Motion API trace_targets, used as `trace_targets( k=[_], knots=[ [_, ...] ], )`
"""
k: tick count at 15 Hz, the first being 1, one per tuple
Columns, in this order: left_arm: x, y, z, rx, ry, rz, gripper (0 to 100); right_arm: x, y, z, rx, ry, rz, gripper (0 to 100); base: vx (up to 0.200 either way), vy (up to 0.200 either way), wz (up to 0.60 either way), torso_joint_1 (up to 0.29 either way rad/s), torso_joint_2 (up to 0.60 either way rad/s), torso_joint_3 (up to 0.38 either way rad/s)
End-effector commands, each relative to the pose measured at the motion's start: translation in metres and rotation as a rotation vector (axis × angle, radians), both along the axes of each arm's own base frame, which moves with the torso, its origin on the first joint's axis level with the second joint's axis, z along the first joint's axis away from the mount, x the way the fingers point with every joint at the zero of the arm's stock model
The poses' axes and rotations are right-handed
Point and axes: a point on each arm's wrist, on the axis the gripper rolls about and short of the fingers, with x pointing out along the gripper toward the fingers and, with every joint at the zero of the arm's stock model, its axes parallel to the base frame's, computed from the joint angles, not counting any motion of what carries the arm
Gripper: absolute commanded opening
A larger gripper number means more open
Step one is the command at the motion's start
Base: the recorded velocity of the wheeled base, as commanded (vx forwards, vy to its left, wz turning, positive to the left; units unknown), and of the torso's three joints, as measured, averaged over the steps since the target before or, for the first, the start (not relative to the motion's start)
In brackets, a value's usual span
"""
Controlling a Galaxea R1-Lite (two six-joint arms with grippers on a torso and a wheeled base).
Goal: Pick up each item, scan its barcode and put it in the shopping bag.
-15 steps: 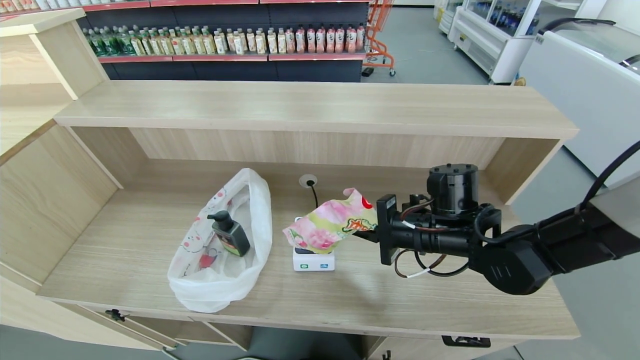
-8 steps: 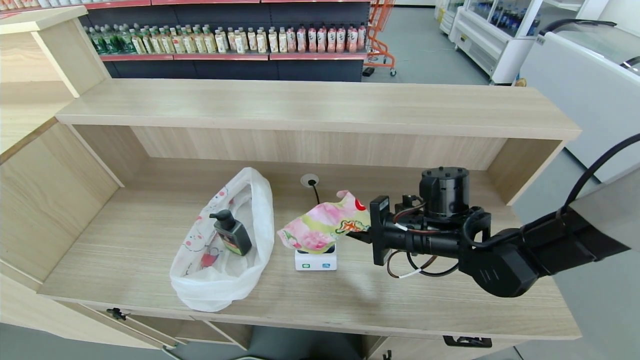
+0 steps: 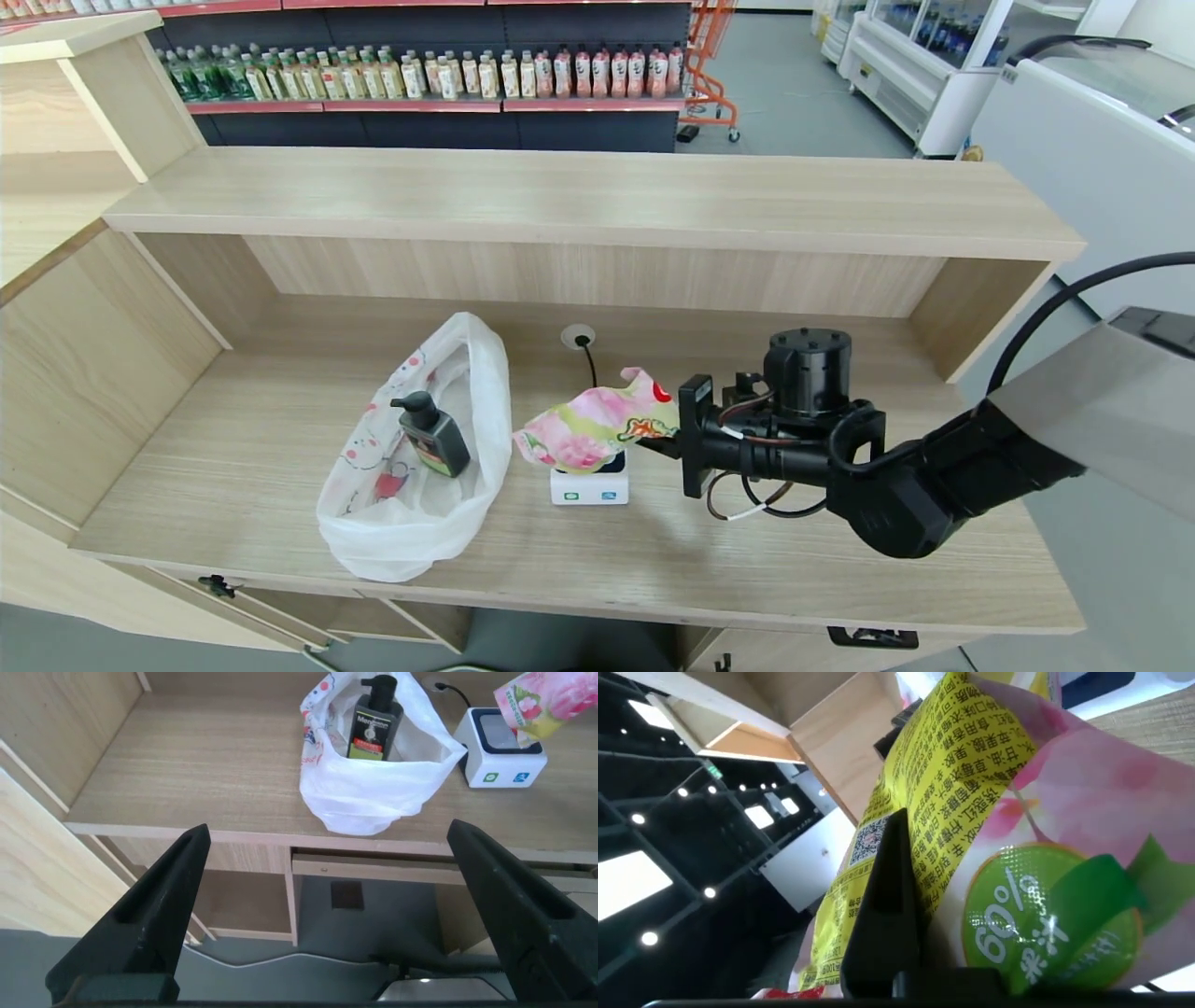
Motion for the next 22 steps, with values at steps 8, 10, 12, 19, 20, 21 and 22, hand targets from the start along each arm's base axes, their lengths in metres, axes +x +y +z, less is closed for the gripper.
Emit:
trace_targets(
  k=[8, 10, 12, 19, 20, 21, 22],
  knots=[
    [0.0, 0.0, 0.0, 0.0, 0.0, 0.001, 100, 0.001, 0.0, 0.009, 0.013, -0.022, -0.003, 0, 0.0, 0.0, 0.0, 0.0, 0.0, 0.0],
    [0.0, 0.0, 0.0, 0.0, 0.0, 0.001, 100, 0.0, 0.0, 0.021, 0.029, -0.047, -0.006, 0, 0.0, 0.0, 0.0, 0.0, 0.0, 0.0],
    [0.0, 0.0, 0.0, 0.0, 0.0, 0.001, 100, -0.003, -0.002, 0.027, 0.046, -0.032, -0.017, 0, 0.0, 0.0, 0.0, 0.0, 0.0, 0.0],
    [0.0, 0.0, 0.0, 0.0, 0.0, 0.001, 100, 0.0, -0.002, 0.018, 0.031, 0.039, -0.068, 0, 0.0, 0.0, 0.0, 0.0, 0.0, 0.0],
    [0.0, 0.0, 0.0, 0.0, 0.0, 0.001, 100, 0.0, -0.002, 0.018, 0.029, 0.046, -0.065, 0, 0.0, 0.0, 0.0, 0.0, 0.0, 0.0],
    [0.0, 0.0, 0.0, 0.0, 0.0, 0.001, 100, 0.0, -0.002, 0.016, 0.032, 0.059, -0.066, 0, 0.0, 0.0, 0.0, 0.0, 0.0, 0.0],
    [0.0, 0.0, 0.0, 0.0, 0.0, 0.001, 100, 0.0, -0.002, 0.016, 0.032, 0.064, -0.067, 0, 0.0, 0.0, 0.0, 0.0, 0.0, 0.0]
  ],
)
